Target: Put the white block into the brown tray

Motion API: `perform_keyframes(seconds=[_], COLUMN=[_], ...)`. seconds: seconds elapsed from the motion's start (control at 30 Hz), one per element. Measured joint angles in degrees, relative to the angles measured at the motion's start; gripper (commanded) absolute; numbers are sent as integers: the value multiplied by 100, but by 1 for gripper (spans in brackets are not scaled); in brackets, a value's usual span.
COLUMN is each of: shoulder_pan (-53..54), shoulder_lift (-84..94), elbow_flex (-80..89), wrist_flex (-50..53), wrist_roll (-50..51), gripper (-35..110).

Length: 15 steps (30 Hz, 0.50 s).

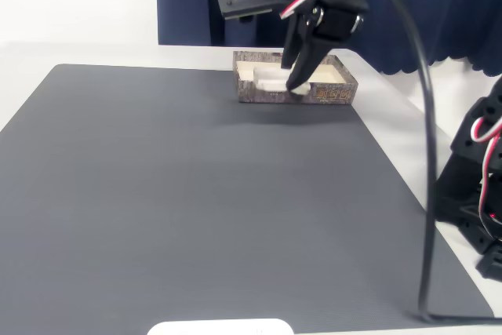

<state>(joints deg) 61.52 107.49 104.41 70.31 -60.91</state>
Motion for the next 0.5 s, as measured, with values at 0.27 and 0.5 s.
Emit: perform_keyframes(seconds=[0.27,0.5], shoulder_pan=[844,1450], shoulder_lift=[-1345,-2716], elbow_flex=[-1731,-3454], wrist_flex=[343,738], wrist_roll=[-97,-220], gripper=[0,0])
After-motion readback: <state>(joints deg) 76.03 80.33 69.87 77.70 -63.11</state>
